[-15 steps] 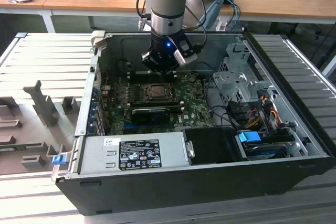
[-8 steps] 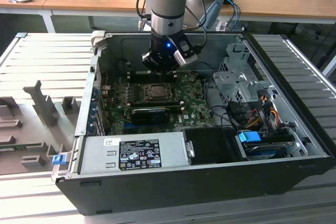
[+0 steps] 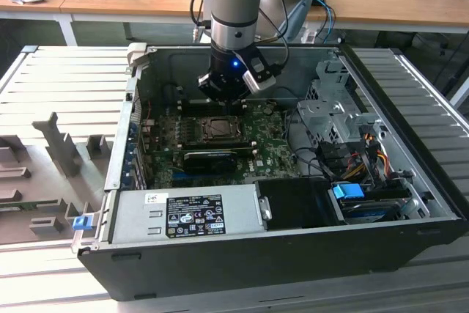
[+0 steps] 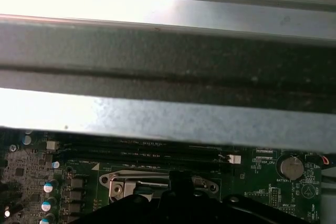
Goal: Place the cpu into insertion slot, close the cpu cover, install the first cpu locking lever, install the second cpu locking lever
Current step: 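Install the second cpu locking lever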
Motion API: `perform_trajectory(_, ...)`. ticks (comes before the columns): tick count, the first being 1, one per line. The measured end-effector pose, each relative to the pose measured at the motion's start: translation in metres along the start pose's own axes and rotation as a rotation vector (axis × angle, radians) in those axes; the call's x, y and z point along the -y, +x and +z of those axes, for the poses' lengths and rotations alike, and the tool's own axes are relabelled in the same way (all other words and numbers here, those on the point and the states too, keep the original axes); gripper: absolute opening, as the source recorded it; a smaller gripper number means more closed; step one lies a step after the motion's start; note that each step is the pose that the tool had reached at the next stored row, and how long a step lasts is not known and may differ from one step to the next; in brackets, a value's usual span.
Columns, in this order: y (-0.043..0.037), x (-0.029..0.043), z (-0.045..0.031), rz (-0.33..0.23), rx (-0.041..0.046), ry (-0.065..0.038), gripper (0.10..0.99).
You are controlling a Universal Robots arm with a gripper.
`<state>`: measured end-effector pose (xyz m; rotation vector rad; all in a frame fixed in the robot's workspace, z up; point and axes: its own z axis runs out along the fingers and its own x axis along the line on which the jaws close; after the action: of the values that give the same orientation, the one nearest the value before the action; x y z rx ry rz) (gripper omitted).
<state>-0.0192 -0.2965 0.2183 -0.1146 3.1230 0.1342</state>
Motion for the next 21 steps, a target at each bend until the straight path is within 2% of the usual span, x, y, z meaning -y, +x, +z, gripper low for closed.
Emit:
perform_trajectory(18, 0.0003, 0.0043, -0.0004, 0.000, -0.0001, 0.000, 0.106)
perform_trajectory(21, 0.0003, 0.0042, -0.0031, 0.000, -0.0001, 0.001, 0.106)
